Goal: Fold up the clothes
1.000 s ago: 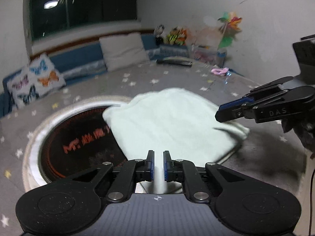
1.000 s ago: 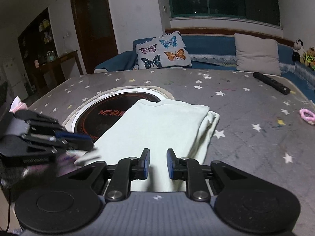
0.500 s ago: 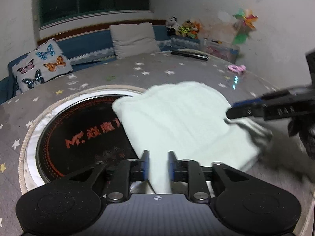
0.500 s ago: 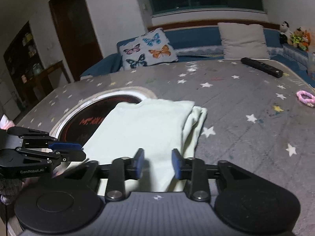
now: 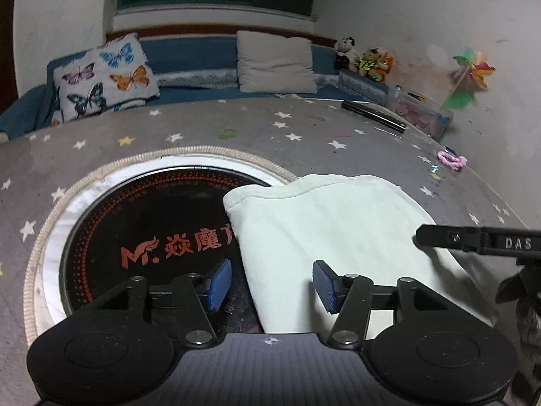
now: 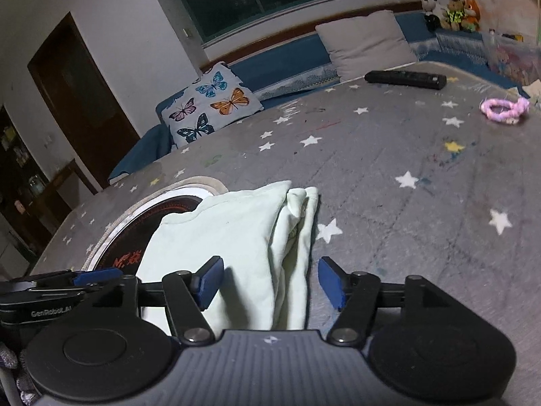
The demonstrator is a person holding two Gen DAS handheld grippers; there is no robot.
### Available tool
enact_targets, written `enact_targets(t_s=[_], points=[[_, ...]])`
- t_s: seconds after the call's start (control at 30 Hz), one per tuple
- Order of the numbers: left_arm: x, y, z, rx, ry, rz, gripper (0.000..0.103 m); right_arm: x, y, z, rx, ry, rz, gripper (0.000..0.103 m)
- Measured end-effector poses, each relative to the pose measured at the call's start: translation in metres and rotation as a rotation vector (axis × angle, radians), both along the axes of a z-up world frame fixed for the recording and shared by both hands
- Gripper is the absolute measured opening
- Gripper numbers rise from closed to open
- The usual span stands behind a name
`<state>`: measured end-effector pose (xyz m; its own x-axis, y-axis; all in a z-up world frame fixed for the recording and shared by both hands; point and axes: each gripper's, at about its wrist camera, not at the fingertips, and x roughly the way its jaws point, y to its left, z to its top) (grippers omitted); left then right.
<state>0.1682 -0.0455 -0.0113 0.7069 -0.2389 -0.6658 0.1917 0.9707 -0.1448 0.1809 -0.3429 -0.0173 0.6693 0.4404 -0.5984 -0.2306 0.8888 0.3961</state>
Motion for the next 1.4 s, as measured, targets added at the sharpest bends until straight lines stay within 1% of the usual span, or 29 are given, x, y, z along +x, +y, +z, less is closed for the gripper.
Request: enact_targets(t_s=[0.3,0.33,0.37,0.4,0.53,0.57,0.6,0.63,0.67,0.7,0.77,0.8,0.83,0.93,0.97,1.07,1.23,1.27,1.4], points=[[0.007,0.002,-0.007,-0.022,0.032,0.014,0.057,0.001,0.009,-0.005,0.002,0.008,0.013,0.064],[0.008,0.002,-0.007,-0.024,0.035,0.014,0.057,0.001,0.010,-0.005,-0.002,0.007,0.015,0.062],[0.008,0.002,-0.007,-0.025,0.035,0.011,0.057,0.001,0.011,-0.005,-0.005,0.009,0.013,0.057],[0.008,0.001,-0.008,-0.025,0.035,0.009,0.056,0.001,0.012,-0.005,-0.003,0.011,0.016,0.055],[0.009,-0.002,-0.009,-0.028,0.042,0.003,0.055,0.002,0.013,-0.006,0.009,0.021,0.028,0.041],[0.010,-0.002,-0.009,-0.029,0.044,0.003,0.050,0.002,0.014,-0.007,0.013,0.025,0.033,0.034],[0.010,-0.003,-0.010,-0.029,0.047,0.003,0.046,0.003,0.014,-0.007,0.023,0.031,0.036,0.032],[0.010,-0.003,-0.010,-0.032,0.050,0.003,0.045,0.003,0.014,-0.008,0.031,0.034,0.034,0.029],[0.011,-0.003,-0.010,-0.033,0.053,0.004,0.040,0.004,0.014,-0.009,0.039,0.037,0.032,0.026],[0.011,-0.004,-0.010,-0.033,0.053,0.004,0.033,0.004,0.013,-0.009,0.049,0.039,0.030,0.025],[0.011,-0.005,-0.010,-0.032,0.055,0.010,0.029,0.003,0.012,-0.009,0.064,0.039,0.025,0.022],[0.012,-0.005,-0.009,-0.031,0.056,0.014,0.021,0.002,0.011,-0.009,0.069,0.038,0.023,0.021],[0.012,-0.005,-0.009,-0.031,0.056,0.018,0.018,0.002,0.011,-0.009,0.074,0.036,0.021,0.020],[0.011,-0.004,-0.008,-0.032,0.060,0.028,0.018,-0.001,0.011,-0.007,0.080,0.029,0.020,0.018],[0.011,-0.004,-0.008,-0.031,0.061,0.031,0.020,-0.002,0.011,-0.006,0.082,0.027,0.020,0.018],[0.009,-0.006,-0.010,-0.013,0.059,0.032,0.022,-0.004,0.010,-0.006,0.087,0.024,0.016,0.017],[0.009,-0.010,-0.010,-0.005,0.059,0.011,0.022,-0.009,0.007,-0.005,0.091,0.017,0.013,0.017],[0.009,-0.010,-0.010,-0.006,0.059,0.006,0.021,-0.009,0.006,-0.004,0.091,0.016,0.012,0.017],[0.009,-0.016,-0.008,0.001,0.051,-0.020,0.010,-0.012,0.001,-0.003,0.097,0.009,0.002,0.016]])
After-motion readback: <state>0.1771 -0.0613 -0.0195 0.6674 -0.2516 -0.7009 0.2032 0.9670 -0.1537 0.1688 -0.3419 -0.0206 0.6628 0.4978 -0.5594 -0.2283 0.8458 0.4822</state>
